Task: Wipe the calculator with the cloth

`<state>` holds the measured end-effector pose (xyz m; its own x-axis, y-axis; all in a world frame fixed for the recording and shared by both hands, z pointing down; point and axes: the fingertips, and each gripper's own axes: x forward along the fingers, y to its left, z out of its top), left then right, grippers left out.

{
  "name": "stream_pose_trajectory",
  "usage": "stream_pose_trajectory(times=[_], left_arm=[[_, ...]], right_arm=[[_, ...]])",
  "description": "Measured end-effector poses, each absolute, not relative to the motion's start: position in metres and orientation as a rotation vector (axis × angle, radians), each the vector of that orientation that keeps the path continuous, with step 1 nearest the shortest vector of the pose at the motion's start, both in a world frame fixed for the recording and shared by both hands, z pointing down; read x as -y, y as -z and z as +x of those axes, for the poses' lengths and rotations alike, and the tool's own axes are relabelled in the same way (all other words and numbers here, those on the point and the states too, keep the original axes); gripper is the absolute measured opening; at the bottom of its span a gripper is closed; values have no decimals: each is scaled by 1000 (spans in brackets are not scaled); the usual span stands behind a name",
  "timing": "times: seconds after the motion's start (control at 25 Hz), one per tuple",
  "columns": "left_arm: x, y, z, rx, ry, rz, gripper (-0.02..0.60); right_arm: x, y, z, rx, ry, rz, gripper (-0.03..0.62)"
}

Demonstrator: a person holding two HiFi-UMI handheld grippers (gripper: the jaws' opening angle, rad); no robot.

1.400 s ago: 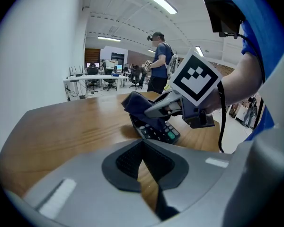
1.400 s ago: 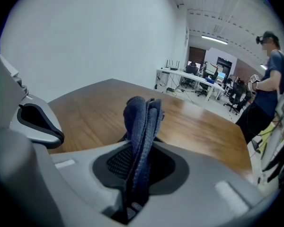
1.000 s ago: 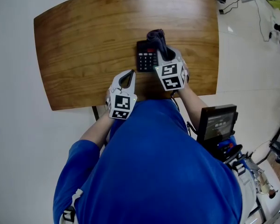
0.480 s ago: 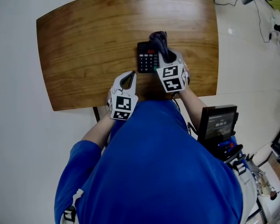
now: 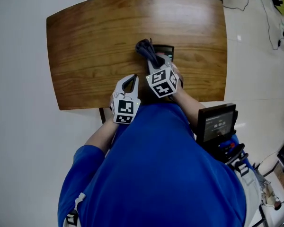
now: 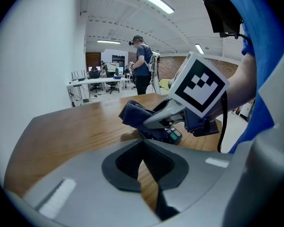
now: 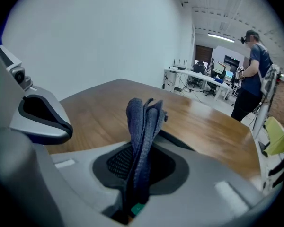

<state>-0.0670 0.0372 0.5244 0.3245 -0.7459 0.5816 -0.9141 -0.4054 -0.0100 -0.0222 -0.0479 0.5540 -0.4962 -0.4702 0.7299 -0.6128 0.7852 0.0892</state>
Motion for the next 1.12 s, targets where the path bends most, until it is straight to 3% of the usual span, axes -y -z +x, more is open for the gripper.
stream_pose_trajectory(times=[0.88, 1.12], left_arm=[[-26, -549, -58, 1379, -749, 2311, 8], [-26, -548, -59, 1390, -736, 2312, 8]], right_arm=[[73, -586, 72, 1994, -302, 979, 72], [70, -584, 68, 2009, -313, 975, 72]])
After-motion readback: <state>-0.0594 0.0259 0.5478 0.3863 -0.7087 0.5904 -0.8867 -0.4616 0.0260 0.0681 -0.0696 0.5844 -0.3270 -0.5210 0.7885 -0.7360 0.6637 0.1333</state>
